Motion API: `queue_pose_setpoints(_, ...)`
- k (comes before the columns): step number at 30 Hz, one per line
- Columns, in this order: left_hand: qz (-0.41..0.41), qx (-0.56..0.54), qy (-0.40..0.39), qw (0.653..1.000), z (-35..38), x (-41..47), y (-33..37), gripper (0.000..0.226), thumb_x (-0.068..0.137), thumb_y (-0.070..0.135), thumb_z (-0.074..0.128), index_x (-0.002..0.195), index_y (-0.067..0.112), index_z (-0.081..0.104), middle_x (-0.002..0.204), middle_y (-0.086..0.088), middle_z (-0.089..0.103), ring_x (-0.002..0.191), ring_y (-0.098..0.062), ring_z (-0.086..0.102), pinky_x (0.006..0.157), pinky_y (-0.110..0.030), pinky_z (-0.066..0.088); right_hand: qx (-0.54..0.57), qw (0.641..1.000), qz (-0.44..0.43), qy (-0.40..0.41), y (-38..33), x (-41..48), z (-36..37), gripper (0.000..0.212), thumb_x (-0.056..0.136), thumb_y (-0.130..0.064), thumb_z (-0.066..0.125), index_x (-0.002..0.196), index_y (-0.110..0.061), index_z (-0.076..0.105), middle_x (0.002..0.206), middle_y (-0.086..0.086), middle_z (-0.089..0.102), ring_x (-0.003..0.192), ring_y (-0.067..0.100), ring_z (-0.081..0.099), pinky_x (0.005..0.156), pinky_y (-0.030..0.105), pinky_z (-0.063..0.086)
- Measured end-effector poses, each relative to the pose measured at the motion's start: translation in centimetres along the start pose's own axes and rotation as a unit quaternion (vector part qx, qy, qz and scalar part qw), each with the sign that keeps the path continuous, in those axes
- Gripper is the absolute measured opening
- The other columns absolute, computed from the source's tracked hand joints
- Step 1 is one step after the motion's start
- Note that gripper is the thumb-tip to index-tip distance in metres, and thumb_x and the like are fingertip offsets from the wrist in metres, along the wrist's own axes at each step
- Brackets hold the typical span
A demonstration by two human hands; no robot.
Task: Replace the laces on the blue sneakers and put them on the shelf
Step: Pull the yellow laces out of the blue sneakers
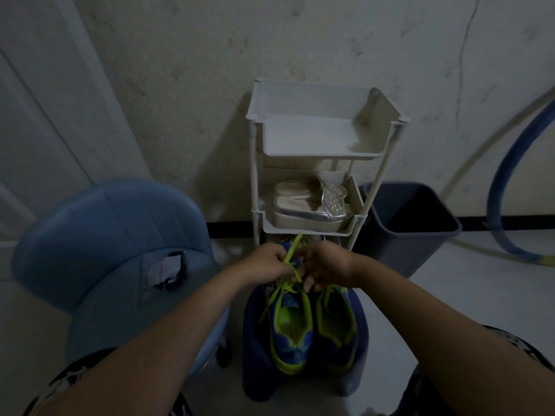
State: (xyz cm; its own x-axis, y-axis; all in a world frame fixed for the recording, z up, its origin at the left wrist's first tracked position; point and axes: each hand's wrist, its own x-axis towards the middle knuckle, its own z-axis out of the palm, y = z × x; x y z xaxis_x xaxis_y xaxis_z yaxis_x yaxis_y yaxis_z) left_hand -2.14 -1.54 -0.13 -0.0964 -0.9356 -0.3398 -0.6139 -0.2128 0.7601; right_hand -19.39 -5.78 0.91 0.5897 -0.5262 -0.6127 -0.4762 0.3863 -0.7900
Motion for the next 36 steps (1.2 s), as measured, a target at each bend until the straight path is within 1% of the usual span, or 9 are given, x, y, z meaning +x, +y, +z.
queue_pose_setpoints(4,-0.008,0.015,0.013,1.0,-0.3,0.0,-0.7,0.023,0.082,0.017,0.07,0.086,0.024,0.049,0.077,0.002,0.054,0.067,-0.01,0.049,0.058,-0.025,0.037,-0.146,0.989,-0.02,0.011,-0.4,-0.6,0.7,0.02,0.09,-0.007,0.056,0.106,-0.018,0.063,0.068,0.007,0.057,0.057,0.014,0.05,0.054,0.027,0.038)
queue_pose_setpoints(8,-0.016,0.106,-0.02,0.994,-0.6,-0.3,-1.2,0.024,0.079,0.027,0.074,0.095,0.027,0.056,0.085,0.005,0.06,0.074,-0.011,0.058,0.063,-0.026,0.043,-0.25,0.949,-0.062,0.182,0.9,1.3,0.7,0.014,0.085,-0.021,0.071,0.089,-0.007,0.074,0.076,0.006,0.069,0.066,0.014,0.063,0.066,0.033,0.055)
queue_pose_setpoints(13,-0.05,0.121,0.025,0.991,-1.2,-0.3,-1.3,0.014,0.086,0.032,0.06,0.081,0.019,0.064,0.086,-0.003,0.067,0.082,-0.019,0.064,0.07,-0.03,0.047,-0.051,0.956,-0.088,0.275,-0.4,0.5,1.0,0.042,0.093,-0.034,0.054,0.065,-0.004,0.066,0.056,0.012,0.062,0.044,0.02,0.05,0.045,0.023,0.038)
queue_pose_setpoints(19,-0.139,0.222,0.072,0.962,-2.9,0.0,-1.7,0.013,0.086,0.014,0.055,0.074,0.009,0.06,0.086,-0.012,0.067,0.08,-0.028,0.065,0.064,-0.032,0.048,0.108,0.936,-0.09,0.321,-1.4,-0.6,-0.5,0.053,0.103,-0.04,0.039,0.061,-0.009,0.054,0.059,0.014,0.057,0.046,0.023,0.047,0.048,0.025,0.035)
queue_pose_setpoints(21,-0.171,0.287,0.116,0.936,-3.8,-0.7,-1.3,0.004,0.089,0.011,0.055,0.093,0.012,0.056,0.104,-0.012,0.064,0.095,-0.028,0.062,0.068,-0.032,0.046,-0.036,0.935,-0.053,0.349,-0.9,-0.5,-1.6,0.04,0.101,-0.022,0.04,0.072,-0.002,0.06,0.072,0.019,0.064,0.054,0.029,0.057,0.051,0.03,0.042)
queue_pose_setpoints(24,-0.163,0.344,0.134,0.915,-3.9,-1.2,-1.2,0.045,0.088,0.011,0.059,0.131,0.012,0.043,0.128,-0.015,0.049,0.115,-0.032,0.051,0.083,-0.04,0.048,-0.337,0.885,0.03,0.319,0.2,-1.0,-2.3,0.015,0.091,-0.014,0.05,0.079,-0.007,0.056,0.079,0.009,0.064,0.073,0.027,0.066,0.064,0.031,0.051)
queue_pose_setpoints(30,0.059,0.232,-0.021,0.971,-0.5,-1.3,0.1,0.032,0.088,0.024,0.065,0.12,0.025,0.067,0.117,0.003,0.067,0.107,-0.013,0.062,0.09,-0.029,0.05,-0.594,0.71,0.069,0.371,-0.5,-3.3,-1.2,0.023,0.089,-0.025,0.058,0.11,-0.016,0.064,0.112,0.004,0.066,0.099,0.023,0.066,0.068,0.031,0.045)
queue_pose_setpoints(33,0.071,0.25,-0.069,0.963,0.8,-1.8,1.2,0.03,0.085,0.028,0.071,0.114,0.02,0.071,0.11,0.003,0.07,0.099,-0.011,0.063,0.078,-0.022,0.047,-0.577,0.735,-0.042,0.352,-0.5,-2.9,-0.6,0.027,0.085,-0.028,0.062,0.111,-0.018,0.065,0.112,0.005,0.064,0.101,0.025,0.063,0.079,0.035,0.054)
queue_pose_setpoints(36,0.082,0.298,-0.033,0.95,1.0,-1.9,1.3,0.018,0.081,0.023,0.073,0.098,0.016,0.071,0.098,-0.003,0.07,0.094,-0.019,0.064,0.068,-0.024,0.044,-0.518,0.83,-0.099,0.18,0.1,-2.0,1.1,0.029,0.087,-0.044,0.063,0.103,-0.02,0.068,0.102,0.002,0.065,0.095,0.022,0.062,0.08,0.033,0.052)
